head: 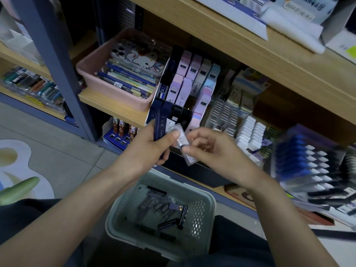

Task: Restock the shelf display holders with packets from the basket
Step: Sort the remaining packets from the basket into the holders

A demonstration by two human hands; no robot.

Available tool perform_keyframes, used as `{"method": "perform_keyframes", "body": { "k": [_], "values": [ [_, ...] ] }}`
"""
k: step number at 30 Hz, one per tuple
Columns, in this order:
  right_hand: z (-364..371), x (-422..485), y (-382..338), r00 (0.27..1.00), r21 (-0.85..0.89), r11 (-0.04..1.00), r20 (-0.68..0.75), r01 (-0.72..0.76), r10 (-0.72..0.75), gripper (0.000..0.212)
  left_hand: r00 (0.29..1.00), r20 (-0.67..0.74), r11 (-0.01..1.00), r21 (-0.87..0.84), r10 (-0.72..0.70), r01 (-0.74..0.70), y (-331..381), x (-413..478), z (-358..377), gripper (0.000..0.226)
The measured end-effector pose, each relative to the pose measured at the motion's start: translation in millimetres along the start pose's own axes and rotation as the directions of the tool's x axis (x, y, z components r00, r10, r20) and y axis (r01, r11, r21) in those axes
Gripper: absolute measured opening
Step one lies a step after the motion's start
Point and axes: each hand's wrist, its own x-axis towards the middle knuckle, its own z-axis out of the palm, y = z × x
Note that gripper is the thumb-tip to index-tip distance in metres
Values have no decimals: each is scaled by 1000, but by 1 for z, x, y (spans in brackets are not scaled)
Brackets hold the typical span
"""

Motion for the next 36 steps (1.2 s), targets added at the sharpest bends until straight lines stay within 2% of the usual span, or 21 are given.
{"method": "perform_keyframes", "body": {
  "k": [3,6,9,11,14,16,18,21,25,32,36],
  "values": [
    [1,-6,3,1000,69,998,-12,-14,15,2,1000,6,1000,6,-6,6,-2,1,7,11],
    [-6,-12,5,998,158,987,-53,-36,45,6,1000,21,1000,6,-7,7,-1,1,15,12],
    [-20,-17,7,981,188,982,-187,-24,60,5,1000,23,1000,17,-21,21,1,-1,22,17],
    [-31,-22,12,939,237,972,-334,0,82,5,999,21,999,17,-29,29,2,-1,27,19],
    [-44,-25,28,841,206,979,-529,-8,118,4,999,17,999,27,-44,44,1,-1,33,19],
    [-49,-26,38,808,215,976,-570,-28,148,6,998,18,998,31,-55,55,0,0,37,19],
    [-50,-25,44,806,226,974,-570,-29,157,19,997,24,997,47,-67,66,-2,0,40,20],
    [-48,-21,49,794,64,997,-605,-32,64,31,996,27,995,54,-82,80,-5,1,44,20],
    [-46,-11,57,803,-111,993,-594,-29,-43,14,995,28,995,45,-93,91,-7,1,48,18],
    [-37,9,64,799,-170,986,-592,0,-102,11,994,32,993,49,-109,107,-11,3,45,14],
    [-39,17,71,833,-413,905,-534,-104,-148,7,993,36,993,39,-115,113,-8,2,43,16]
  ]
}}
